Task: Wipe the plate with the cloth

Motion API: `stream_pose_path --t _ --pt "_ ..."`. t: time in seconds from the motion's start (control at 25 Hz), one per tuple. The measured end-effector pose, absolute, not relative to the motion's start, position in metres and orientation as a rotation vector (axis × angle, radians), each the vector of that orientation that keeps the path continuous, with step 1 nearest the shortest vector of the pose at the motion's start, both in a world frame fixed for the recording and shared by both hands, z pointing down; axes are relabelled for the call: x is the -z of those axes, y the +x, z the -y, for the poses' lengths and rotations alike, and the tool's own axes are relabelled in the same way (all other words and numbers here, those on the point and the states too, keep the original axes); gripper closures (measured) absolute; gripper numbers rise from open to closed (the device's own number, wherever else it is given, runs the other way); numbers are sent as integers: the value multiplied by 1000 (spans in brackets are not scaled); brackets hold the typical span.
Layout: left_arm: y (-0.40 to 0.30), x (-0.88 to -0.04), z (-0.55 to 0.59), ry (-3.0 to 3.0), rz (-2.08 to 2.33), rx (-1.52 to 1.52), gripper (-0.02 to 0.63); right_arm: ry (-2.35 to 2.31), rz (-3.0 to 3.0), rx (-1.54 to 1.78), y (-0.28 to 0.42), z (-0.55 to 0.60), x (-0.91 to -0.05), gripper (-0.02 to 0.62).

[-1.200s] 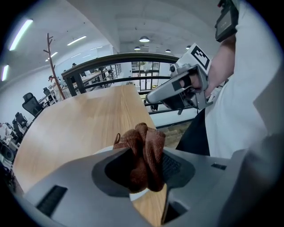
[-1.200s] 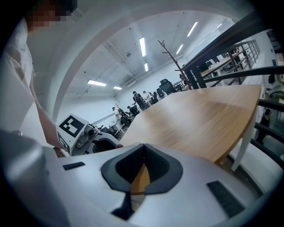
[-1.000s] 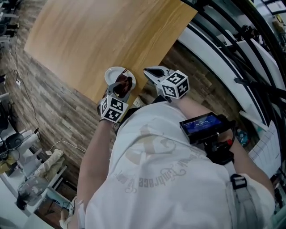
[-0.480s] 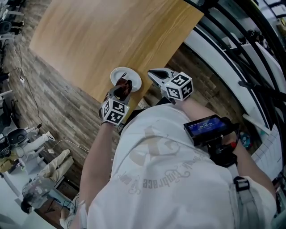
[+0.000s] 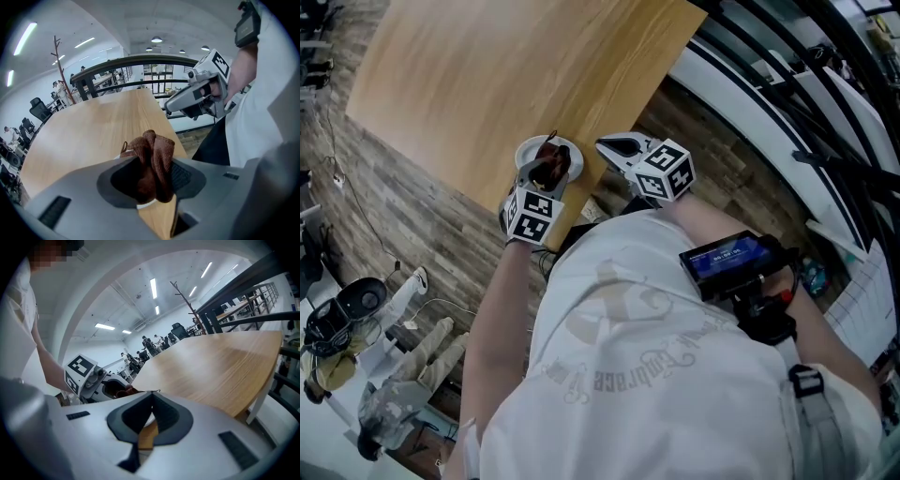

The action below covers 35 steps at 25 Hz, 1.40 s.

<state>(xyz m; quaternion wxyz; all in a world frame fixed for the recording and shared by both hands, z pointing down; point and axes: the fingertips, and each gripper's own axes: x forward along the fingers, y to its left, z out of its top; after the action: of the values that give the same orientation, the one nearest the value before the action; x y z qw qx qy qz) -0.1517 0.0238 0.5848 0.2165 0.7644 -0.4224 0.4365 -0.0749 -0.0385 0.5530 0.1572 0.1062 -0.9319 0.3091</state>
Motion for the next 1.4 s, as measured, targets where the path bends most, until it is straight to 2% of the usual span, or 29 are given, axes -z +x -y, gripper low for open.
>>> stream_pose_path --t 0.4,1.08,1.4 --pt "-163 -588 14 2057 1232 -1195 436 340 2646 -899 -66 44 -557 581" --pt "-165 -577 -56 1878 1298 -1187 436 192 2669 -874 -91 27 -549 581" --pt "-180 -572 -42 1869 1321 -1178 436 203 2658 -879 -99 32 -542 581"
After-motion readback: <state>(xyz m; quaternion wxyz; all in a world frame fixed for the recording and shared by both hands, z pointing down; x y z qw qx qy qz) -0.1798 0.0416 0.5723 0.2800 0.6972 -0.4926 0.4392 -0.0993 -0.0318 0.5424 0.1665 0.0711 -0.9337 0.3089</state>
